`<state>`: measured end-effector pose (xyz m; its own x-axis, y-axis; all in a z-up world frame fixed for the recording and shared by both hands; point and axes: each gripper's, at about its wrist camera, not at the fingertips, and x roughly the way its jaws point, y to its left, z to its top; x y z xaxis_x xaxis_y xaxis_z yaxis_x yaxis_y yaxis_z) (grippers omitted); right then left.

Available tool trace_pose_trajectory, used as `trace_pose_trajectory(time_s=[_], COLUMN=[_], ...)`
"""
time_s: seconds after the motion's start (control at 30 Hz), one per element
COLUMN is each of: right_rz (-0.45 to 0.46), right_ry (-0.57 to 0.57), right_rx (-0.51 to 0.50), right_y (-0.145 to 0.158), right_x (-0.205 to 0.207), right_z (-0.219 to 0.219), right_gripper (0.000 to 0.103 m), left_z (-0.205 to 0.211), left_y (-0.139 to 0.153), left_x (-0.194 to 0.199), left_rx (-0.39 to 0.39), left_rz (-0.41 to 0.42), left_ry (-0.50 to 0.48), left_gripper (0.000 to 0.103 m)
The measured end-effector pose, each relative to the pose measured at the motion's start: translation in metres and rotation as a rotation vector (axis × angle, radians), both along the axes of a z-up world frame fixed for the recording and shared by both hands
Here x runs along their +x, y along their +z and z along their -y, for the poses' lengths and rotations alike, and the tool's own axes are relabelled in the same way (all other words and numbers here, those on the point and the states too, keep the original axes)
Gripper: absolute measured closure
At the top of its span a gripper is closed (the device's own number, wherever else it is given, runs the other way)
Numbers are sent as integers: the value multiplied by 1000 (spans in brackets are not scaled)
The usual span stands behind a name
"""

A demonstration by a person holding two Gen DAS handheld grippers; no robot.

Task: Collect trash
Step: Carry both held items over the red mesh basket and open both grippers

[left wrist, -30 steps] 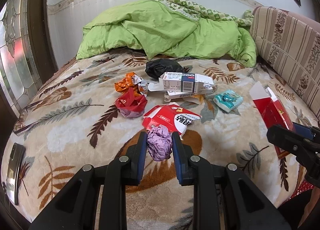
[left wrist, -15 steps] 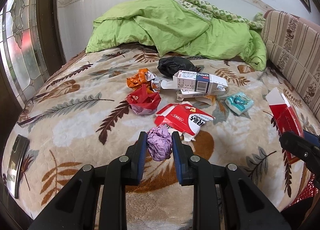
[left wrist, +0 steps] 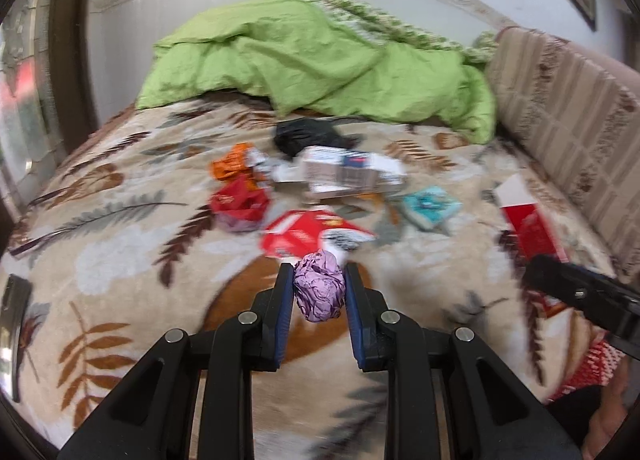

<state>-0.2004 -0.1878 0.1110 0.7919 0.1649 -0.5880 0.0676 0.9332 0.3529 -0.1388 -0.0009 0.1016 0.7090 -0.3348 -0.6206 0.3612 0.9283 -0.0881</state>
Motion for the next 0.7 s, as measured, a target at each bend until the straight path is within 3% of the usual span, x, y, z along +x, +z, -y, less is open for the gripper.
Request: trace_pose_trajectory(time_s=[0.33,0.7], right_rz=[19,24], right_ry=[-84,-370], right_rx=[81,154], right_y=[24,34], right_x=[-77,-210], right_z=[45,144], right_gripper=[45,45], left_z=[57,154], left_y=[35,57], left_x=[-56,-120], left_rx=[-121,-137], left_rz=[-32,-130], left_ry=[-323,-612], left_gripper=[79,79])
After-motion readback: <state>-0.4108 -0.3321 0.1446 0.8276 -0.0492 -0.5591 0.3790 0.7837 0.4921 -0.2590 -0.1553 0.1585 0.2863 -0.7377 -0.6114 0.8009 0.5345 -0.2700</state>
